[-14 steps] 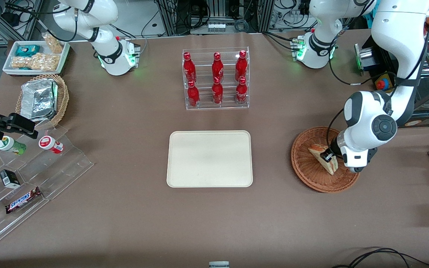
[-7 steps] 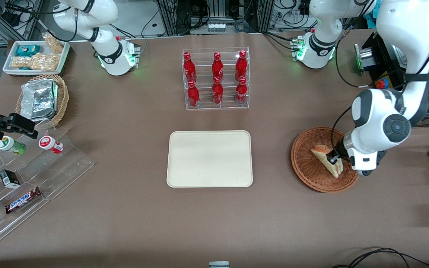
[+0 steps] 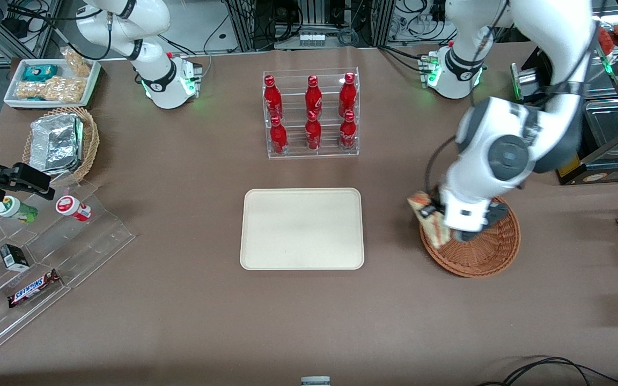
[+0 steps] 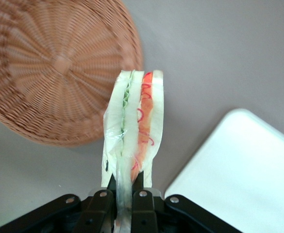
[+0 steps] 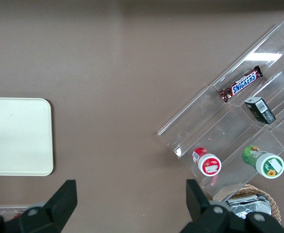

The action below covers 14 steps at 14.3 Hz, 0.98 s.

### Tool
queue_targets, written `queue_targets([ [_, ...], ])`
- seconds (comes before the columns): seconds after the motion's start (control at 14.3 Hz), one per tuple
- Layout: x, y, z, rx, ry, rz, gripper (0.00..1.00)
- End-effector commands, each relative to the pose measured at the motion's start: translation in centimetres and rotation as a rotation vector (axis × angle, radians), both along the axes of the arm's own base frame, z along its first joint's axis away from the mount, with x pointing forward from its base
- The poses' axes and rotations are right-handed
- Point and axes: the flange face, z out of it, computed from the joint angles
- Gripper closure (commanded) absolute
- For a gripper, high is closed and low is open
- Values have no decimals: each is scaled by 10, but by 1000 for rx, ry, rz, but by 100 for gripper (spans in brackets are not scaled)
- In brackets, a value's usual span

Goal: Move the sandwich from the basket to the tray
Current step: 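Lift the sandwich and carry it over the cream tray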

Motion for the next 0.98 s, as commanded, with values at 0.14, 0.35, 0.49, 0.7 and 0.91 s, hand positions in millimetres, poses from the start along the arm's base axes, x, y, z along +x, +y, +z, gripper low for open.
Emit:
queue_targets([
  [0.14,-8,-155,-45,-47,-29,-319,98],
  [0.35,-30,-231,-100,-12,-32,-456,97],
  [0.49,-43,-261,-125,1,-73,-520,96],
  [0.7,-52,-290,-143,-11,-79,-543,90],
  [0.91,-45,-298,-145,-23,-99,-463,84],
])
